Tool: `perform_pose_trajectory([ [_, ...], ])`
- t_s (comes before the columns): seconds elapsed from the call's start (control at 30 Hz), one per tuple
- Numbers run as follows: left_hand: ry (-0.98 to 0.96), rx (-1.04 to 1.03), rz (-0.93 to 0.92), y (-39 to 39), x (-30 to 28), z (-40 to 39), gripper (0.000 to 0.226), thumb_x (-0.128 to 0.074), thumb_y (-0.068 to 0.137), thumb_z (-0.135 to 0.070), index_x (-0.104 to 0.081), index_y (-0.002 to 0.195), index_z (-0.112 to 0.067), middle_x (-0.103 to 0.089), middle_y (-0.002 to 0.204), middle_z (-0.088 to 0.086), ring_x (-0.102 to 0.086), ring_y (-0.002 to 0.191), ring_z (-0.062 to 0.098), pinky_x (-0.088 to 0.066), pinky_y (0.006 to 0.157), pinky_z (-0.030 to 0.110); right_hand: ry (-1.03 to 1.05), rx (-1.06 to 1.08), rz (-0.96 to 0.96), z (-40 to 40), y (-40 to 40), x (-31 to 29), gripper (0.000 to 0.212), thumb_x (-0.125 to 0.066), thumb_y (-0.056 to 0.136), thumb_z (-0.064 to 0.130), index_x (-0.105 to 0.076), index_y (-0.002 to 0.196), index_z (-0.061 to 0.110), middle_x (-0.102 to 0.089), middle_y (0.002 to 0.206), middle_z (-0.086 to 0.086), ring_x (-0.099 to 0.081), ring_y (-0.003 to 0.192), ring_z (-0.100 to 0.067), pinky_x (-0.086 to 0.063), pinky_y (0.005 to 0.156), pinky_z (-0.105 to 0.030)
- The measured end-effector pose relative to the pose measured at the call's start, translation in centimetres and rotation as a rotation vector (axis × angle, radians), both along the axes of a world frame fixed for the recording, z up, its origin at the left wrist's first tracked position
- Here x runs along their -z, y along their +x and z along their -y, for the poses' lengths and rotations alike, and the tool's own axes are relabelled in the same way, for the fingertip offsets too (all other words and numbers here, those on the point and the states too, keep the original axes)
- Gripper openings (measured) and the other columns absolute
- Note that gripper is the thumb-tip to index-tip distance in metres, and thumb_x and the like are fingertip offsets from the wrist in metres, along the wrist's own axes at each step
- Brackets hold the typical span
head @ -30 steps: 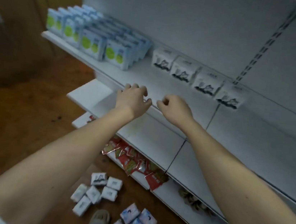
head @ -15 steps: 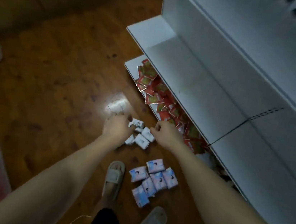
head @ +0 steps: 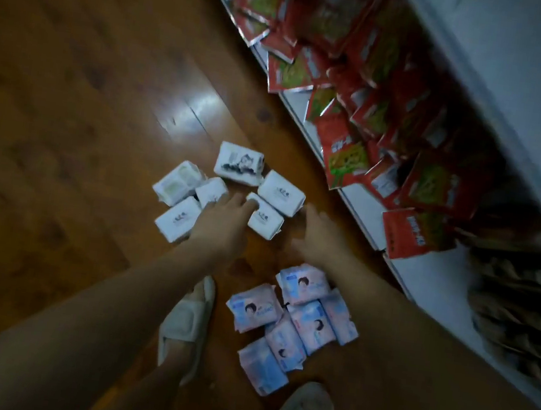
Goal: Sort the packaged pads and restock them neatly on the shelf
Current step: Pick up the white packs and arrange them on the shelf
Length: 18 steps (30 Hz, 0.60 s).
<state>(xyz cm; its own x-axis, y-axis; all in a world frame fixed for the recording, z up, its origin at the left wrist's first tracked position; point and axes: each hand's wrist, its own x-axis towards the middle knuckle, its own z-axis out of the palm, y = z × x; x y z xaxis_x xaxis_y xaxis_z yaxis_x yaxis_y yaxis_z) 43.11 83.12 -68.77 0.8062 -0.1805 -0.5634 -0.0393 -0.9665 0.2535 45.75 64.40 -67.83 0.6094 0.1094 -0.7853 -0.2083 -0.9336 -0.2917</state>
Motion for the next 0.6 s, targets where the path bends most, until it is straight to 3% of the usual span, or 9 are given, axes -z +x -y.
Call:
perform_pose_trajectory([
  [0.2,0.084,0.255,-0.013,3.7,14.2,2.1,0.075,-0.071,0.083,-0.021,-0.03,0.145,-0.019,-0.033,0.146,0.007,-0.027,0.137,0.03,-0.035,0.102,0.045,-0.119,-0.248,0.229,-0.4,3.7,14.5,0.09,-0.063,0.084,0.004,-0.015,0.151,0.038,-0.021,0.147,-0.012,-0.033,0.127,-0.038,-0.043,0.094,-0.047],
  [0.33,0.055,0.265,0.015,3.5,19.5,2.4,0.091,-0.077,0.075,-0.025,-0.022,0.147,-0.018,-0.025,0.146,0.012,-0.031,0.132,0.036,-0.042,0.097,0.048,-0.027,-0.329,0.215,-1.2,4.6,20.8,0.08,-0.056,0.097,0.023,-0.004,0.152,0.048,-0.005,0.159,-0.01,-0.025,0.134,-0.039,-0.037,0.101,-0.05],
  [0.43,0.045,0.304,0.051,2.5,21.7,2.6,0.106,-0.083,0.066,-0.026,-0.017,0.149,-0.022,-0.021,0.147,0.016,-0.031,0.129,0.04,-0.048,0.092,0.049,0.039,-0.315,0.26,-1.1,4.6,23.0,0.071,-0.051,0.099,0.027,-0.009,0.151,0.05,-0.015,0.153,-0.01,-0.03,0.129,-0.037,-0.038,0.097,-0.05],
  [0.6,0.052,0.374,0.235,1.8,23.1,1.8,0.086,-0.069,0.073,-0.014,-0.019,0.141,-0.031,-0.026,0.147,0.019,-0.039,0.117,0.042,-0.05,0.078,0.049,0.112,-0.144,0.311,-0.3,3.7,24.1,0.081,-0.06,0.092,0.017,-0.013,0.15,0.047,-0.026,0.147,-0.007,-0.034,0.125,-0.034,-0.04,0.095,-0.047],
])
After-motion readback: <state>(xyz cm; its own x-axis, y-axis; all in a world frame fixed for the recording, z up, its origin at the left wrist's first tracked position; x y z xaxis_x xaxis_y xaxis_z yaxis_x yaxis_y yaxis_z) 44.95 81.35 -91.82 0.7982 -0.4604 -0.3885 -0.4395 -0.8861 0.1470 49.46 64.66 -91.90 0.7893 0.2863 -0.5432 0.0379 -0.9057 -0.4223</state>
